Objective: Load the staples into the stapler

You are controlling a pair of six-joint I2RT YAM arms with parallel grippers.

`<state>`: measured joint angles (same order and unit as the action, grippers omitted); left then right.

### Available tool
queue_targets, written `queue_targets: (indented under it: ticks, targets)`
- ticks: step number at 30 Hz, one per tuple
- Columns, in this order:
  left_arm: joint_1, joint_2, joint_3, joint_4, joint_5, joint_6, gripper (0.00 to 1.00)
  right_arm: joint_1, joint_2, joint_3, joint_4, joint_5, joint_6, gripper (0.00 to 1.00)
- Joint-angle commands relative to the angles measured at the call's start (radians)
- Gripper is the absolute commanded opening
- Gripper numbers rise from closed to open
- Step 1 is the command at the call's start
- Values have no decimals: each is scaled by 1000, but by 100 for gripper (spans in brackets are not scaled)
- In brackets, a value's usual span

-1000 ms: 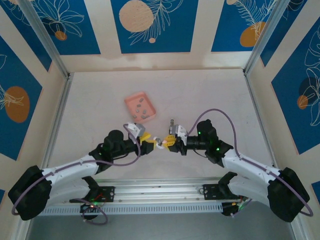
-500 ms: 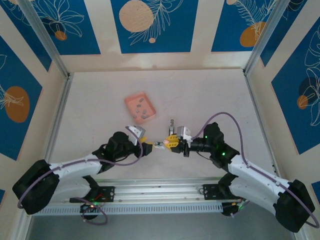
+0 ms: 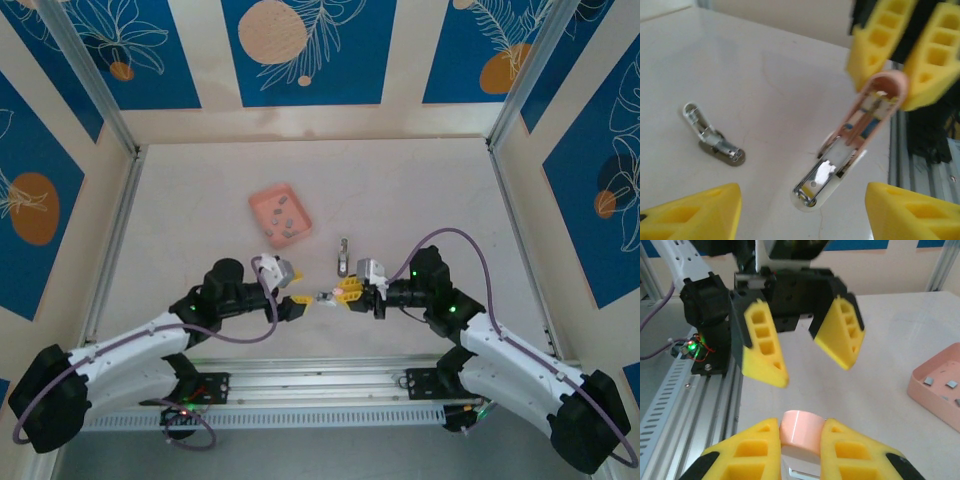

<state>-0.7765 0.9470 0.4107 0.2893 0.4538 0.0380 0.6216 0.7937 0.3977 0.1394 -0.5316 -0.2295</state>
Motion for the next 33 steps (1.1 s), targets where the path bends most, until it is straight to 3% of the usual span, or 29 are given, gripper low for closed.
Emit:
queue_targets:
  ticks: [1, 6, 23, 27, 33]
  targets:
    - [3, 12, 91, -200, 154, 252, 68, -8, -13, 41, -42, -98, -28, 3]
    - [-8, 121, 189, -294, 232, 312, 66, -9, -9, 50, -37, -131, -27, 3]
    - [-112, 294, 310, -296, 192, 397, 60, -9, -2, 58, -37, -161, -14, 3]
    - [-121, 321, 330, -291, 198, 405, 53, -10, -2, 61, -39, -160, -13, 3]
    - [-139, 335, 339, -294, 119, 399, 35, -11, -2, 59, -41, -146, -19, 3]
